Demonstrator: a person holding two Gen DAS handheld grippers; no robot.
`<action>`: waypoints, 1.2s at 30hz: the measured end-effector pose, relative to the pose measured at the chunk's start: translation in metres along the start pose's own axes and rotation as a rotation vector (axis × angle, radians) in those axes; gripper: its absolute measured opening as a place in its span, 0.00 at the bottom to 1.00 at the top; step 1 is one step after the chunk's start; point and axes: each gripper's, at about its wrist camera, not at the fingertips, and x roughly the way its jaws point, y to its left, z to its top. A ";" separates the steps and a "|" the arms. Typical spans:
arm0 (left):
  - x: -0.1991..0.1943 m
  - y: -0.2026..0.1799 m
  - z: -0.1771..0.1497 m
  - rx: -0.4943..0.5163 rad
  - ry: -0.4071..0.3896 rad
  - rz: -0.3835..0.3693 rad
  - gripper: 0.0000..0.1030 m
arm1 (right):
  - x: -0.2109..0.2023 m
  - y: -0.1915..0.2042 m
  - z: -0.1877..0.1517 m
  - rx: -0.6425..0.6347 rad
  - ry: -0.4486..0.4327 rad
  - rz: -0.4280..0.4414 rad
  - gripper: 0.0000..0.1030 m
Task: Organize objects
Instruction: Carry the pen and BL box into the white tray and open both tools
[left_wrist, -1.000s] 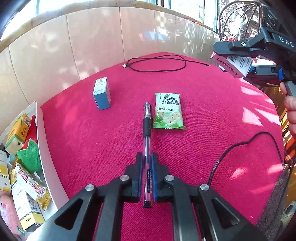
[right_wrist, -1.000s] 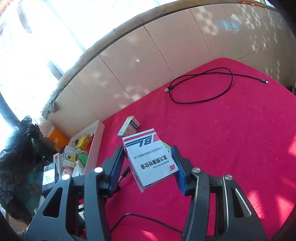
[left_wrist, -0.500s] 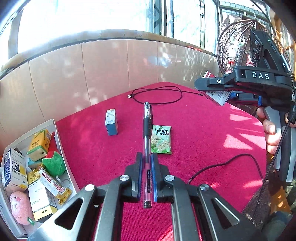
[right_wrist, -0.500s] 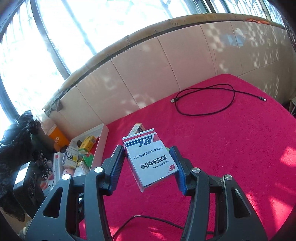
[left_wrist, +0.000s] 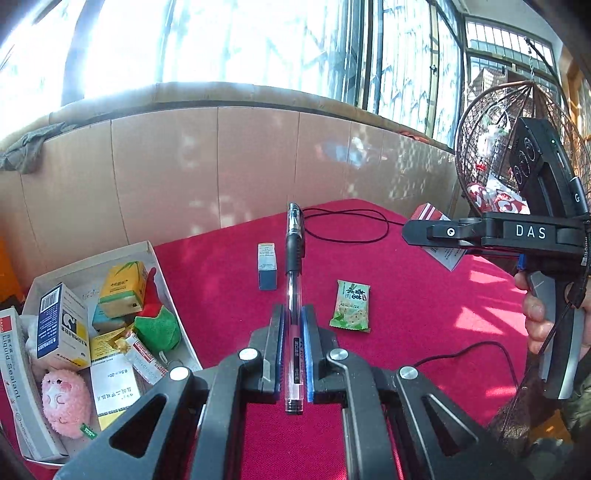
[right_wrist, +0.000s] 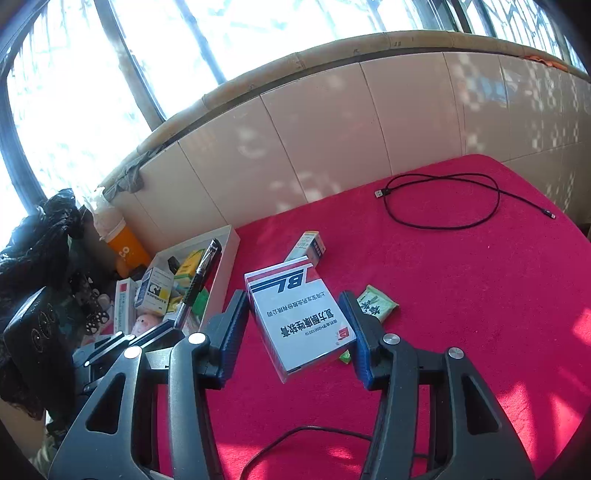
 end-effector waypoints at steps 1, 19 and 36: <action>-0.003 0.005 0.000 -0.011 -0.009 0.008 0.06 | 0.002 0.006 0.000 -0.013 0.005 0.006 0.49; -0.077 0.151 -0.004 -0.281 -0.177 0.263 0.06 | 0.058 0.121 0.005 -0.288 0.100 0.063 0.49; -0.024 0.256 0.023 -0.347 -0.030 0.382 0.07 | 0.173 0.222 -0.028 -0.489 0.278 0.078 0.49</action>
